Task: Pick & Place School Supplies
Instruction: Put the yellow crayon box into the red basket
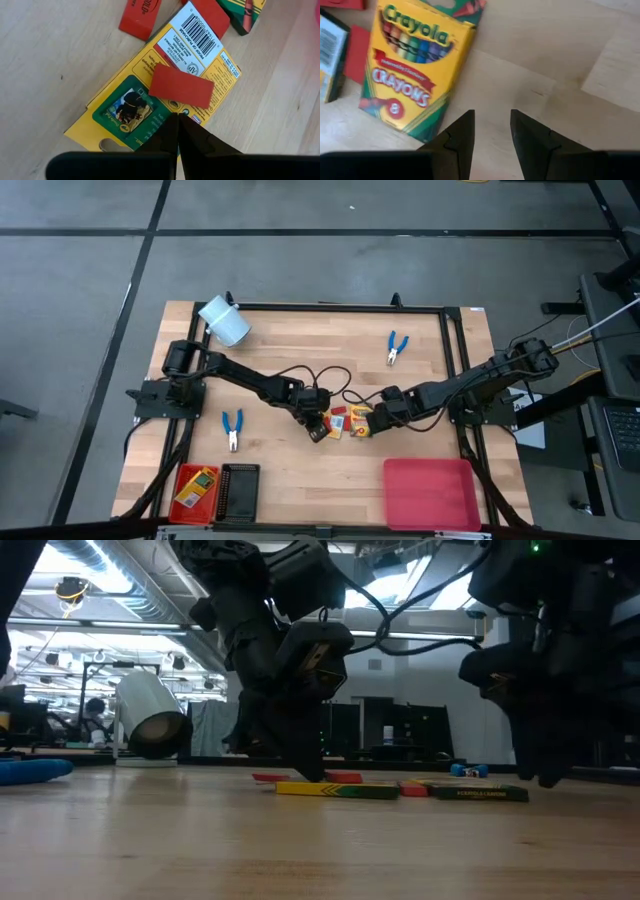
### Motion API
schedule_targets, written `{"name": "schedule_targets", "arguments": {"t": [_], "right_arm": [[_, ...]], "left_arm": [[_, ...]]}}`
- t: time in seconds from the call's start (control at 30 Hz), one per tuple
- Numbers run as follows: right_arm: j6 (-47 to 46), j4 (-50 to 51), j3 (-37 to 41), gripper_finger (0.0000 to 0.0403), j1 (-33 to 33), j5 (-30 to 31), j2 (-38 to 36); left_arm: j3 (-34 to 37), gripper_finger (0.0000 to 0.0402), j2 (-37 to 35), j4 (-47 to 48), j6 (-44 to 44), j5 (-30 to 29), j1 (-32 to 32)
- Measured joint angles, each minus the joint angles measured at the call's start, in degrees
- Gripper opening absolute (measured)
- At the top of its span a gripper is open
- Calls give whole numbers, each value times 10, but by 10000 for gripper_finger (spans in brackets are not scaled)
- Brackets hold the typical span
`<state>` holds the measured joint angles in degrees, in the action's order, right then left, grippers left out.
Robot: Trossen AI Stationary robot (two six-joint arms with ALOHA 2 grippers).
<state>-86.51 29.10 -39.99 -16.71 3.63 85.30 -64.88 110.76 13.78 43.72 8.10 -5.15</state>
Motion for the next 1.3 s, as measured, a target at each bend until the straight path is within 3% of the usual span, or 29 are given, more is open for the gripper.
{"name": "schedule_targets", "arguments": {"t": [0.5,0.87,0.97,1.3], "right_arm": [[-14,-6,-14,128,5,-6,40],[6,-67,-39,107,7,7,80],[33,-115,-69,106,3,29,89],[79,-98,-146,107,10,89,87]], "left_arm": [[1,2,0,-2,-1,0,0],[1,2,1,-2,-4,-2,0],[1,2,1,-2,-4,-2,0],[2,2,-2,-2,-9,-7,-1]]}}
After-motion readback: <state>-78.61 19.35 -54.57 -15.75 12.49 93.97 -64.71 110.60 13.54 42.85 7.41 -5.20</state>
